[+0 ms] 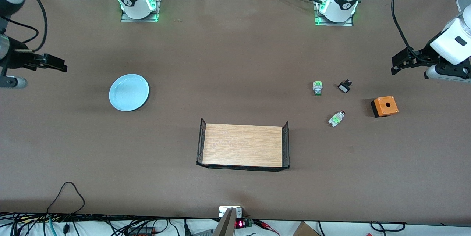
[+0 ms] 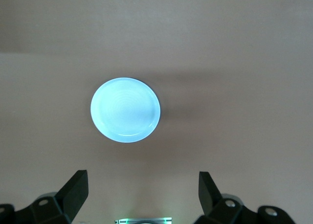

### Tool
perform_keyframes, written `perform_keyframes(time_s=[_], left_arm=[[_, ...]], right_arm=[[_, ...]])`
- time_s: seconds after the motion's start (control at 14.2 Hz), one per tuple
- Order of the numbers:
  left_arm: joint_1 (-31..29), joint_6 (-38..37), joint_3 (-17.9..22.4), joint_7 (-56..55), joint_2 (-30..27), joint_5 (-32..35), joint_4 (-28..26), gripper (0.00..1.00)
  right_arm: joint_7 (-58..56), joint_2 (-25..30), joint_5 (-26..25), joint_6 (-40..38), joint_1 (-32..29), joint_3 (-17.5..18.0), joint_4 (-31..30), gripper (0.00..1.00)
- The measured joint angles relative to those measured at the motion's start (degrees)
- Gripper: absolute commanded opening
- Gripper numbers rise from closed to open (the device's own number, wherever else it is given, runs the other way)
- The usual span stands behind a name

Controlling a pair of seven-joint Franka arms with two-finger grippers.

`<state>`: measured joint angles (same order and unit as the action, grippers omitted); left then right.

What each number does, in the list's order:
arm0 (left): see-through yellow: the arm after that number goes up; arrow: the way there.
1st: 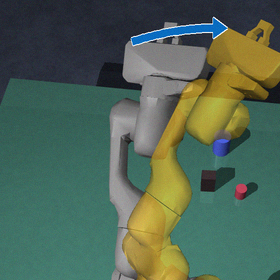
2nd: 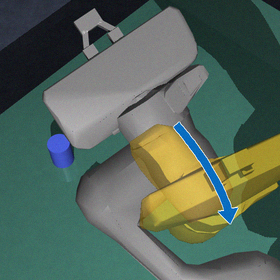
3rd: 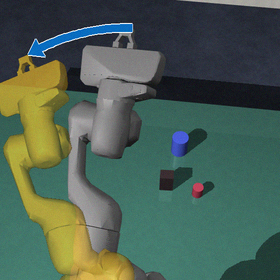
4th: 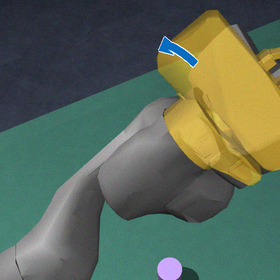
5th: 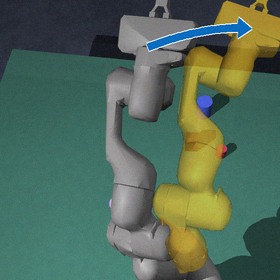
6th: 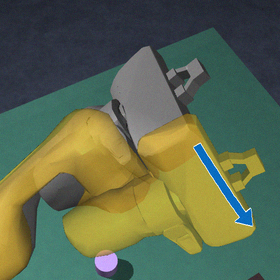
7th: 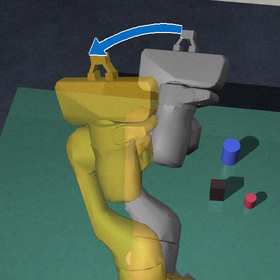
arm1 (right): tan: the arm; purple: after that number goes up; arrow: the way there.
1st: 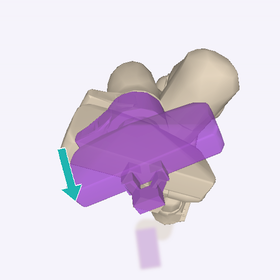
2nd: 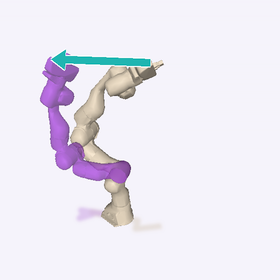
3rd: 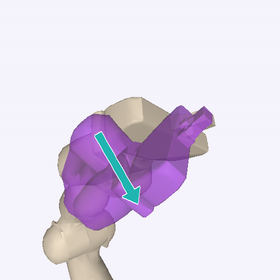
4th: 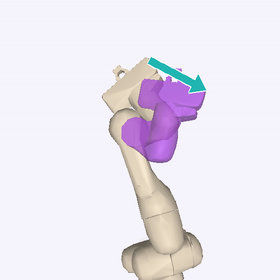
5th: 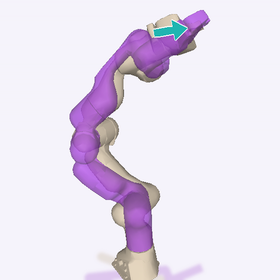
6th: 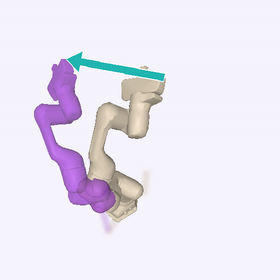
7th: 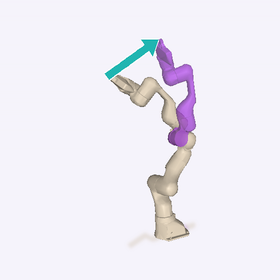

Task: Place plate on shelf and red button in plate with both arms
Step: 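Move the right gripper down toward the light blue plate's rim, then grasp the light blue plate's rim with the right gripper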

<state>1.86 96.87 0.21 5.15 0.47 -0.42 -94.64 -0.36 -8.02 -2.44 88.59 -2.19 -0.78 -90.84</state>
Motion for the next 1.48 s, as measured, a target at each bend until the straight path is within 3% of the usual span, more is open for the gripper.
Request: perform_keyframes(time_s=[0.77,1.48], left_arm=[[0.0,0.0,0.0,0.0,0.1,0.0,0.0,1.00],[-0.1,0.0,0.1,0.0,0.1,0.0,0.0,1.00]], right_arm=[[0.3,-7.8,-0.2,9.1,0.2,0.0,-2.1,1.00],[0.3,-9.1,-0.1,38.3,-1.6,-0.2,-27.4,1.00]])
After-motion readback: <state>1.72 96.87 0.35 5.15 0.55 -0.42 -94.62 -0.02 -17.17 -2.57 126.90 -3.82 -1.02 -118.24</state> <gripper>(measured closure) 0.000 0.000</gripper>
